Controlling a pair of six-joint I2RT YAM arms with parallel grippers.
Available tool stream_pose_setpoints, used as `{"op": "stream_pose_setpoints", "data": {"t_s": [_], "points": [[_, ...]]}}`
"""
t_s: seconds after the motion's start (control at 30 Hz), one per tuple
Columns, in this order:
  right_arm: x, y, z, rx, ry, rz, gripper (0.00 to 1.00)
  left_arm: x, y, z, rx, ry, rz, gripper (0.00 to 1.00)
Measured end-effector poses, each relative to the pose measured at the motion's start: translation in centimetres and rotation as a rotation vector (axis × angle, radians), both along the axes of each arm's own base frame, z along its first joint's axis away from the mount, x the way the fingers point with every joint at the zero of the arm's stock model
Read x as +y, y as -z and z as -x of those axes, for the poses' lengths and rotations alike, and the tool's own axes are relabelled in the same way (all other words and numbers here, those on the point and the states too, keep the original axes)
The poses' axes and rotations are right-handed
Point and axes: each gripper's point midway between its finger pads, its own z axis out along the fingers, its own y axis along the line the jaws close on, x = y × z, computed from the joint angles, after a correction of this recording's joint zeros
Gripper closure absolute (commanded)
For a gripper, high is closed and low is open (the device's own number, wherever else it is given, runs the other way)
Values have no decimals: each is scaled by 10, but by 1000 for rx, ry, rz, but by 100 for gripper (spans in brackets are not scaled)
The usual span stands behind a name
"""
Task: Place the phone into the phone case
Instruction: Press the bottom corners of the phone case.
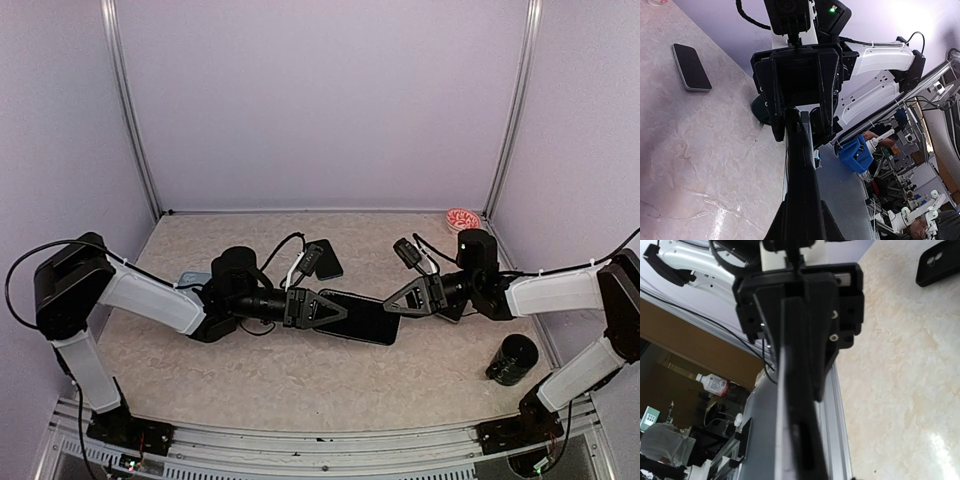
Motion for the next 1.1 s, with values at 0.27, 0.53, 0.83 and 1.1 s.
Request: {"op": "stream_pose_setpoints", "data": {"t_s": [0.27,0.53,0.83,1.1], "points": [[0,-2,1,2,-5,-4,74,0,0,1,-6,7,-4,90],[0,-4,3,2,-13,-9,87,0,0,2,-7,8,-3,89],[1,-1,2,-22,-10,-7,100,1,0,0,3,4,-7,76],[2,9,1,-21,7,30,100,1,0,-2,8,-11,-6,65]]}}
